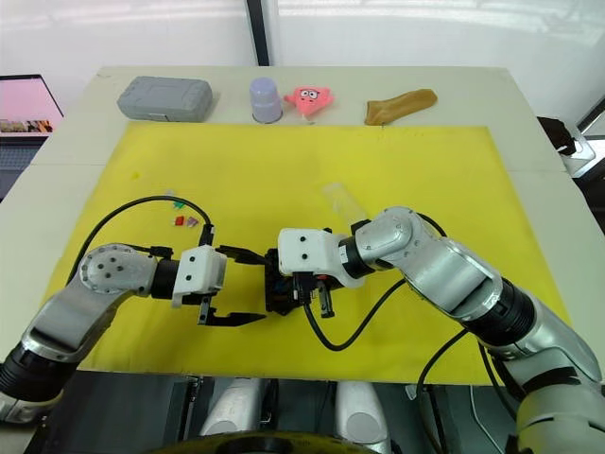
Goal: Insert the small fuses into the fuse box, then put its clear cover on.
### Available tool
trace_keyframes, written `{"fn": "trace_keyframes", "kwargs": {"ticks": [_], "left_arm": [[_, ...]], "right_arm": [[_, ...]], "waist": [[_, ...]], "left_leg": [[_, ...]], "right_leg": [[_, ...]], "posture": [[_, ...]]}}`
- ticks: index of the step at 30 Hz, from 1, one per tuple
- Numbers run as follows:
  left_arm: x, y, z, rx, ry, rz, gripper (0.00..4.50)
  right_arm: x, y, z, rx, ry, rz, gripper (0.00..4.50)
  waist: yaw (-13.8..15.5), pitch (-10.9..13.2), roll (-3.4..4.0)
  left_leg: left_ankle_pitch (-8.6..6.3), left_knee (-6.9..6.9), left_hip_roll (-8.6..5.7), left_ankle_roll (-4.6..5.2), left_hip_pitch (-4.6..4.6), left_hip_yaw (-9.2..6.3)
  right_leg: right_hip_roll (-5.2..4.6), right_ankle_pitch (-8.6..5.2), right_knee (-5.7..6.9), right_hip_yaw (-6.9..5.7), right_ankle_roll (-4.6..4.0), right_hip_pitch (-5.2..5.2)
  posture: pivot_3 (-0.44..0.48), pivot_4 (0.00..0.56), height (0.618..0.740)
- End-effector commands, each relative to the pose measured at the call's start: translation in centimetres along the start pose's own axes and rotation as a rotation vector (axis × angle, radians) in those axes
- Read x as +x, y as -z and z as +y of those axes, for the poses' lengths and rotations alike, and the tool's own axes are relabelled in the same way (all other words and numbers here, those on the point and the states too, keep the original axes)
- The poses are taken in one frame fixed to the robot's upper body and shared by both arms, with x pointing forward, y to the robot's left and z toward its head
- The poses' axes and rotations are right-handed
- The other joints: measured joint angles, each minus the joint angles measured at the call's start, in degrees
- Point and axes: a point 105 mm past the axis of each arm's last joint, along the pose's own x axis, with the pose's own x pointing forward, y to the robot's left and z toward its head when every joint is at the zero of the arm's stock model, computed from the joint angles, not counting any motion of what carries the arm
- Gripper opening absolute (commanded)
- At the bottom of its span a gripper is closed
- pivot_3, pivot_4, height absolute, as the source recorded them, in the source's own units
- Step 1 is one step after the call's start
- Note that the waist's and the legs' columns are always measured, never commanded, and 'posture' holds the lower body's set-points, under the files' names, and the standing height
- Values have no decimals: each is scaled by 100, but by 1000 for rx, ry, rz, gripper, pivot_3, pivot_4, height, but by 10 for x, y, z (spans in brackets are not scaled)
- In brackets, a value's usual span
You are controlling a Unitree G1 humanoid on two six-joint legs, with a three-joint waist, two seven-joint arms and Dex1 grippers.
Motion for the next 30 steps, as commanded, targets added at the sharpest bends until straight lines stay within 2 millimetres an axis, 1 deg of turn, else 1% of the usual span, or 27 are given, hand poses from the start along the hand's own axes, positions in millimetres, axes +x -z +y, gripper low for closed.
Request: {"fn": "trace_keyframes", "kwargs": {"ticks": [1, 9, 12, 15, 19, 30], "left_arm": [[1, -9, 2, 34, -5, -21, 4463], [4, -8, -2, 28, -5, -22, 4463], [5, -7, -5, 18, -2, -27, 4463], [2, -4, -2, 13, -9, -26, 4463], [1, 0, 0, 19, -6, -14, 4463], [5, -2, 4, 18, -3, -32, 4463]], "right_arm": [[-4, -11, -3, -49, 24, -2, 0], [-6, -10, 0, -69, -5, 52, 0], [-8, -13, 5, -72, -31, 63, 0], [-8, -16, 10, -71, -57, 85, 0], [-7, -16, 6, -67, -47, 118, 0], [-2, -21, -6, -65, -27, 154, 0]], "waist": [[2, 0, 0], [0, 0, 0], [1, 0, 0], [2, 0, 0], [2, 0, 0], [-3, -1, 0]], "left_leg": [[0, 0, 0, 0, 0, 0], [0, 5, -1, 0, 0, 0], [0, 5, -1, 0, 0, 0], [0, 6, -1, 0, 0, 0], [0, 7, -1, 0, 0, 0], [1, 7, -2, -2, 0, 0]], "right_leg": [[0, 0, 0, 0, 0, 0], [0, 0, 2, 0, 0, 1], [0, 0, 2, 0, 0, 0], [0, 0, 3, 0, 0, 0], [0, 0, 5, 0, 0, 0], [-1, 0, 7, -1, 0, -2]], "posture": [[0, 150, 740], [0, 150, 740], [0, 150, 740], [0, 150, 740], [0, 150, 740], [0, 150, 740]]}}
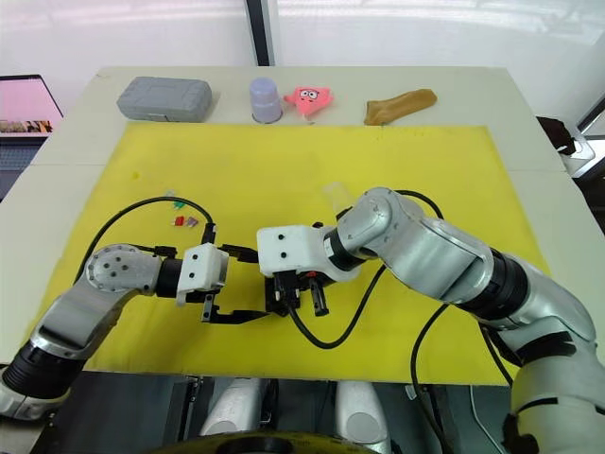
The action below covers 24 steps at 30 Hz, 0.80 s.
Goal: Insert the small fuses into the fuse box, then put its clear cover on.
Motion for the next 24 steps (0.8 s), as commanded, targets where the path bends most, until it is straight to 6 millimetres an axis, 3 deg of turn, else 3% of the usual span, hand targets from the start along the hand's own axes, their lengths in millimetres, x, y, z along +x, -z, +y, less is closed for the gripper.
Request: {"fn": "trace_keyframes", "kwargs": {"ticks": [1, 24], "left_arm": [[1, -5, 1, 31, 7, -8, 4463], [7, -6, 0, 36, -1, -20, 4463]], "right_arm": [[-4, -8, -5, -25, 28, -16, 0], [4, 6, -1, -18, 7, 30, 0]], "waist": [[0, 0, 0], [-1, -1, 0]], "left_leg": [[0, 0, 0, 0, 0, 0], [0, 2, -1, 0, 0, 0]], "right_leg": [[0, 0, 0, 0, 0, 0], [0, 0, 2, 0, 0, 1]], "posture": [[0, 150, 740], [0, 150, 740]]}}
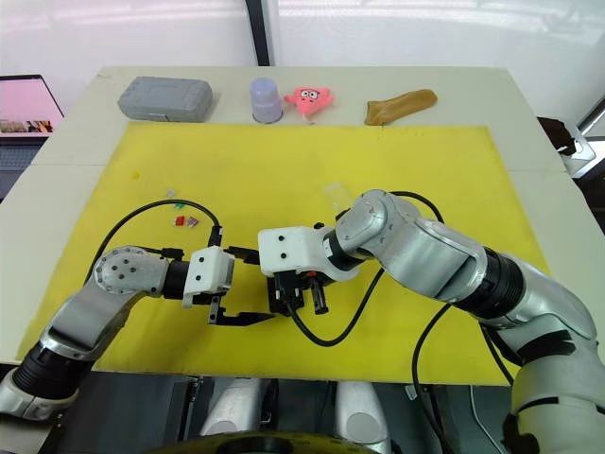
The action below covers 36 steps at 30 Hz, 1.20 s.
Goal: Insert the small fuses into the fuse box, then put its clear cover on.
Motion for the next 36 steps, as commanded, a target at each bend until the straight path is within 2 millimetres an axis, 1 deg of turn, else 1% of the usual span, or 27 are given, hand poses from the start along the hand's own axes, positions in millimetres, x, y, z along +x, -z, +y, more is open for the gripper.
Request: {"fn": "trace_keyframes", "kwargs": {"ticks": [1, 7, 12, 17, 20, 29, 36], "left_arm": [[-1, -4, 1, 26, -8, -3, 4463], [-5, -1, 2, 17, -23, 7, 4463], [-9, -3, 3, 8, -37, 9, 4463], [-20, -2, 3, -21, -61, 18, 4463], [-26, -1, -1, -28, -50, 36, 4463], [-23, -1, 0, -27, -51, 31, 4463], [-21, 0, 0, -27, -50, 27, 4463]], "right_arm": [[0, -1, -1, -16, 11, 7, 0], [1, -2, -1, -20, 7, -3, 0], [2, -3, -2, -24, 5, -8, 0], [2, -3, -1, -32, -4, -4, 0], [6, -3, 1, -59, -24, 17, 0], [9, -7, -2, -85, -18, 40, 0], [4, -11, -6, -56, -5, 15, 0]], "waist": [[-1, 0, 0], [-2, -1, 0], [-9, -1, 0], [-9, -1, 1], [-10, -1, 1], [-15, -3, 1], [-15, -3, 1]], "left_leg": [[0, 0, 0, 0, 0, 0], [0, 0, 0, 0, 1, 0], [0, 0, 1, 0, 2, 0], [0, 0, 2, 0, 2, 0], [0, -1, 2, 1, 2, 0], [-1, -1, 4, 1, 4, 0], [0, -1, 4, 1, 4, 0]], "right_leg": [[0, 0, 0, 0, 0, 0], [0, 0, 0, 0, 0, 1], [0, 0, 1, 0, 0, 0], [-2, 0, 1, 0, 0, 0], [-2, 0, 2, 0, 0, -2], [0, 0, 2, 0, 0, -1], [0, 0, 4, 0, 0, -1]], "posture": [[0, 150, 740], [0, 150, 740], [0, 150, 740], [0, 150, 740], [0, 150, 740], [0, 150, 740], [0, 150, 740]]}}
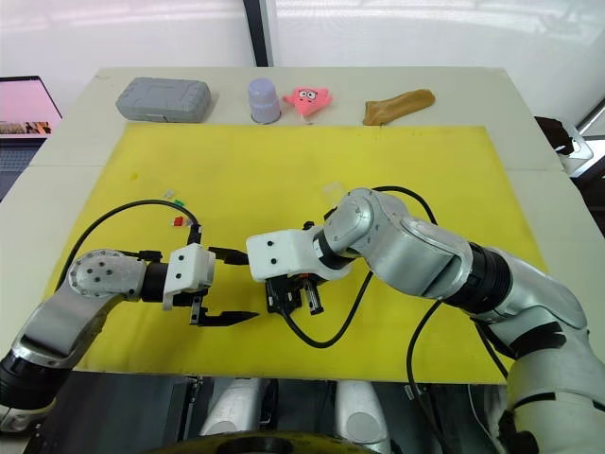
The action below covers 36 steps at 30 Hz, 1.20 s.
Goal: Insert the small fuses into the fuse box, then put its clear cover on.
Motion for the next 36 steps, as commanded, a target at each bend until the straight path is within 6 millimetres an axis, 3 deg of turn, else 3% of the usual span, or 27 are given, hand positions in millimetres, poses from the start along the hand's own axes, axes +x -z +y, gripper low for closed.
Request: {"fn": "trace_keyframes", "kwargs": {"ticks": [1, 7, 8, 10, 13, 18, 21, 24, 28, 36], "left_arm": [[1, -8, 2, 35, 1, -20, 4463], [0, -9, 3, 40, 4, -18, 4463], [0, -9, 4, 41, 5, -17, 4500], [-1, -8, 4, 43, 5, -13, 4500], [-3, -10, 7, 53, 6, -10, 4500], [-5, -14, 12, 60, 14, -18, 4500], [-4, -16, 11, 54, 20, -32, 4500], [-4, -17, 9, 48, 27, -46, 4500], [-1, -16, 12, 27, 8, -61, 4500], [1, -11, 8, 42, 22, -42, 4500]], "right_arm": [[-2, -4, -3, 18, 9, -20, 0], [-5, -7, -3, 21, 14, -53, 0], [-9, -9, -4, 22, 20, -71, 680], [-22, -13, -6, 20, 28, -102, 1324], [-39, -17, -5, 72, 12, -173, 2807], [-42, -7, -13, 97, 76, -246, 2807], [-45, -9, -17, 130, 122, -484, 2807], [-37, 4, -17, 204, 148, -586, 1926], [-28, 8, -13, 244, 137, -687, 26], [-6, 10, -4, 288, 102, -700, 26]], "waist": [[1, 0, 0], [-1, 0, 0], [2, 0, 0], [8, 0, 0], [15, 0, 0], [20, 0, -1], [7, -2, -4], [15, -2, -5], [11, -2, -5], [15, -2, -5]], "left_leg": [[0, 0, 0, 0, 0, 0], [0, 0, 0, 0, 0, 0], [0, 0, 0, 0, 0, 0], [0, 0, -1, 0, -1, 0], [0, 0, -3, 1, -1, 1], [-4, 0, -5, 6, -1, 1], [-3, -1, -3, 5, -1, 4], [-2, 0, -1, 3, -1, 1], [-1, 5, -5, 2, 0, 4], [0, 5, -3, 0, 0, 1]], "right_leg": [[0, 0, 0, 0, 0, 0], [0, 0, 2, 0, 0, -2], [0, 0, 2, 0, 0, -2], [0, 0, 2, 0, 0, -2], [0, 0, 2, 0, 0, 0], [-2, 0, -1, -1, 0, 3], [0, 0, 1, -1, 0, 0], [2, 0, 2, -1, 0, 3], [1, 0, 2, -1, 1, 5], [3, 0, 3, -1, 1, 6]], "posture": [[0, 150, 740], [0, 150, 740], [0, 150, 740], [0, 150, 740], [0, 150, 740], [0, 150, 740], [0, 150, 740], [0, 150, 740], [0, 150, 740], [0, 150, 740]]}}
